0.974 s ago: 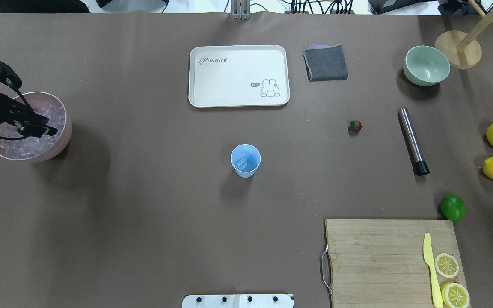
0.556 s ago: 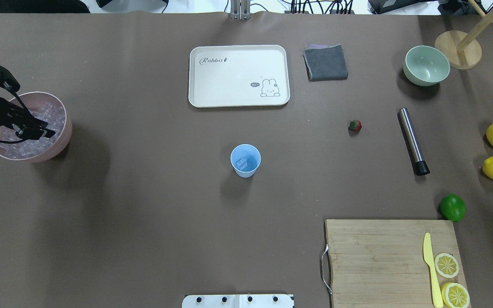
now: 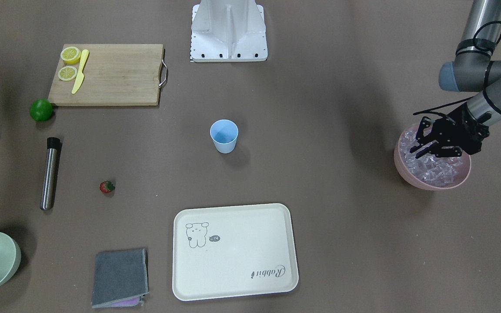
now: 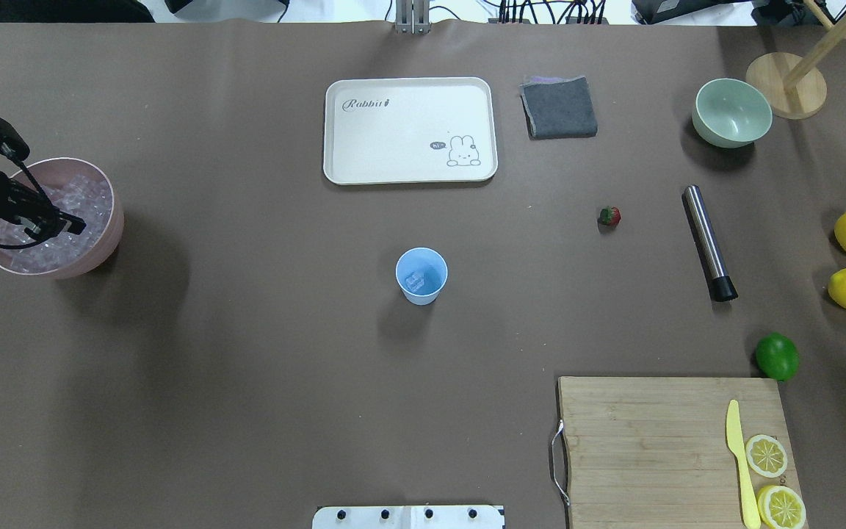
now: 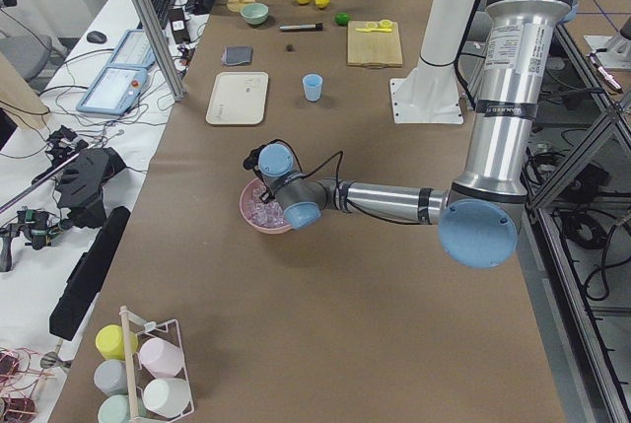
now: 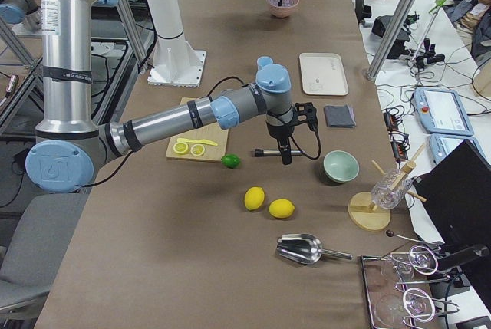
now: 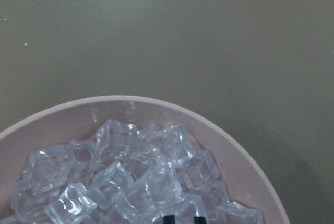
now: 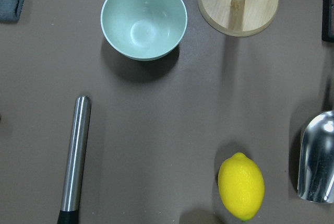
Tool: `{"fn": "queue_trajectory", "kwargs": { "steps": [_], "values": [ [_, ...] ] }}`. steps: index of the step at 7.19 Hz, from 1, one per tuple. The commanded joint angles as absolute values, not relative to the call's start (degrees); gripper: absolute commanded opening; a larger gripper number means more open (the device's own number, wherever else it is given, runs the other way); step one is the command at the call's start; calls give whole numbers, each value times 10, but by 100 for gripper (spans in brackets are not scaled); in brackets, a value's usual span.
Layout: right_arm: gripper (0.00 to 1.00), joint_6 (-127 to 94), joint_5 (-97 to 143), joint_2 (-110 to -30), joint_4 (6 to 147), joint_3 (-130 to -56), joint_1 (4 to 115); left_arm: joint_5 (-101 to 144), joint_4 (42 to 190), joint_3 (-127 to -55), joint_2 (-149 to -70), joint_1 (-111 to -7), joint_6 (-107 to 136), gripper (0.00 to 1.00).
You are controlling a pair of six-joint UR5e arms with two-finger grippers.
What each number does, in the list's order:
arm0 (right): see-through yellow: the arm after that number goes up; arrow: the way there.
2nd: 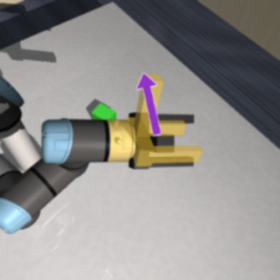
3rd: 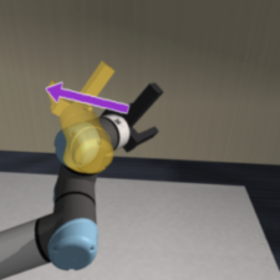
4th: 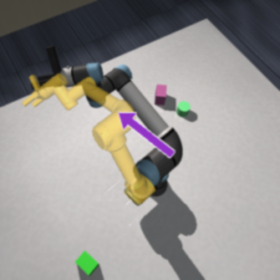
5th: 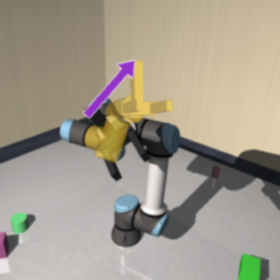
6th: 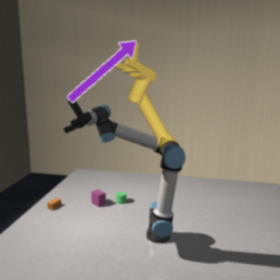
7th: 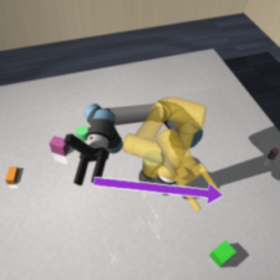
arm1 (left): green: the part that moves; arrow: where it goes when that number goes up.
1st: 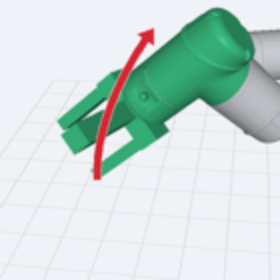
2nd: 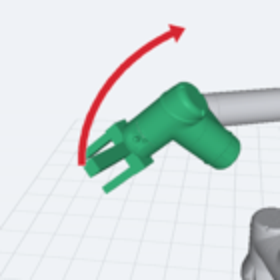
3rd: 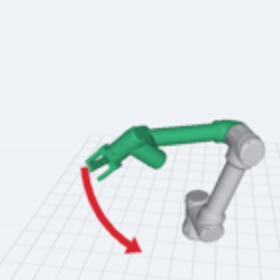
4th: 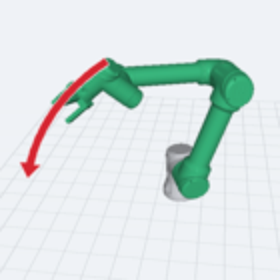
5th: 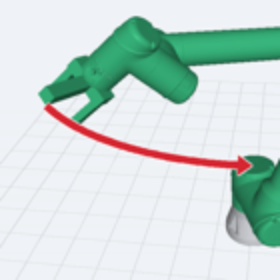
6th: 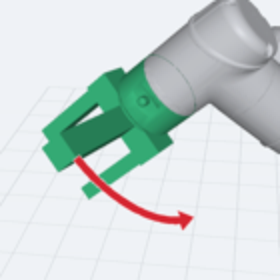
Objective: Mash ice and strawberries in cup
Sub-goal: 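Grasp another ice cube with the left gripper and lift it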
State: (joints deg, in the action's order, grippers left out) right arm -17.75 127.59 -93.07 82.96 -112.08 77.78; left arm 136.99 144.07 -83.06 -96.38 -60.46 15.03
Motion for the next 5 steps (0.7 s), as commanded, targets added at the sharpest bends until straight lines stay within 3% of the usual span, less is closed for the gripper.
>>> {"fn": "queue_trajectory", "kwargs": {
  "steps": [1,2,3,5],
  "values": [
    [100,-178,1275,-930,830,-1121,778,1392,1439,-833,-964,-618,150,0],
    [100,-178,1276,-931,830,-1121,778,1401,1439,-831,-963,-624,150,0],
    [100,-178,1276,-932,830,-1121,778,1395,1439,-829,-959,-623,151,85],
    [100,-182,1278,-934,830,-1121,778,1391,1440,-828,-957,-623,157,96]
  ]
}}
